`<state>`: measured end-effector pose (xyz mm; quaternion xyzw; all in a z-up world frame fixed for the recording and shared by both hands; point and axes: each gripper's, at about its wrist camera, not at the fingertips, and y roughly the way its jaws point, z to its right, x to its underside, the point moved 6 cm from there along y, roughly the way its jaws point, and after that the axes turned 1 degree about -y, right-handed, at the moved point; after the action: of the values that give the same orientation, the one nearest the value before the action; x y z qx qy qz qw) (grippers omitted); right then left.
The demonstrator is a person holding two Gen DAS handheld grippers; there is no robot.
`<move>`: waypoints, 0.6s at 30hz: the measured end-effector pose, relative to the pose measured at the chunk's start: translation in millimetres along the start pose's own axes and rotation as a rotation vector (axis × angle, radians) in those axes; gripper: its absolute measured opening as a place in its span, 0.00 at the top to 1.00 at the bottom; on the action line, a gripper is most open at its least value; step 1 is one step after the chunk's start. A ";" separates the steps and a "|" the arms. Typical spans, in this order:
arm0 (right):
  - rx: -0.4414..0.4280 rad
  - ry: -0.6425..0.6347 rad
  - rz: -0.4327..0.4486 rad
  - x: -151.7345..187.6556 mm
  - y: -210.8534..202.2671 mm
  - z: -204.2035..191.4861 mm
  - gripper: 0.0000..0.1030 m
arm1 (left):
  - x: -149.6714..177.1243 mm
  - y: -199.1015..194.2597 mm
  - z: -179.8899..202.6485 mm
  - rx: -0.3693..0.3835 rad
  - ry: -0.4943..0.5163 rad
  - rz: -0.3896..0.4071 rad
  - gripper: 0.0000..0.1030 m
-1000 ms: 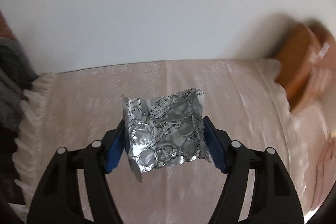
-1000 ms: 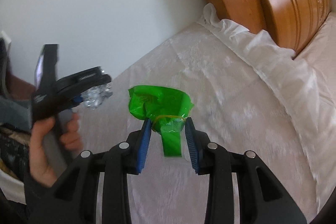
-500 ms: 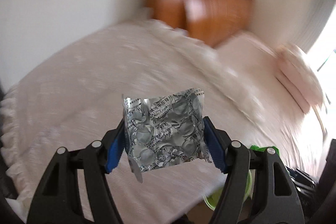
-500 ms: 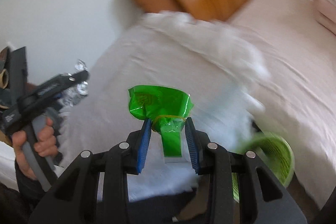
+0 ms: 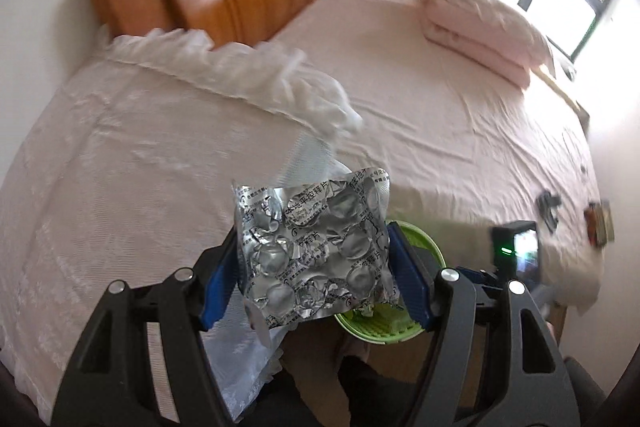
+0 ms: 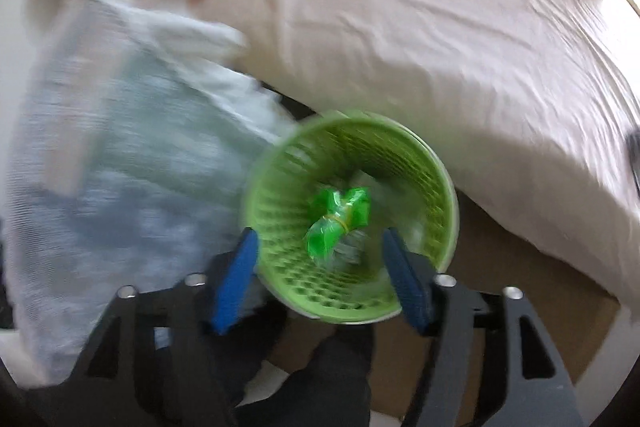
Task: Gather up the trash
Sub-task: 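Carry the green wrapper and blister pack to the wastebasket, release both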
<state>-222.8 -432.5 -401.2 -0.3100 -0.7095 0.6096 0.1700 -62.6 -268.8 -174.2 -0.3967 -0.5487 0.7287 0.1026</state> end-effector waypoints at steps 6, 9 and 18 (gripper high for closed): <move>0.049 0.049 0.059 9.2 -31.7 29.5 0.16 | 13.3 23.0 35.0 0.030 0.068 -0.056 0.35; 0.054 0.066 0.120 5.2 -62.5 45.0 0.12 | 22.3 37.8 57.7 0.055 0.110 -0.092 0.35; 0.083 0.120 0.240 3.5 -128.0 75.7 0.04 | 65.7 113.8 116.8 0.140 0.192 -0.257 0.28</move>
<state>-302.1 -496.0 -292.5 -0.4212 -0.6302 0.6346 0.1508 -154.4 -357.2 -295.4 -0.3828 -0.5304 0.7049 0.2744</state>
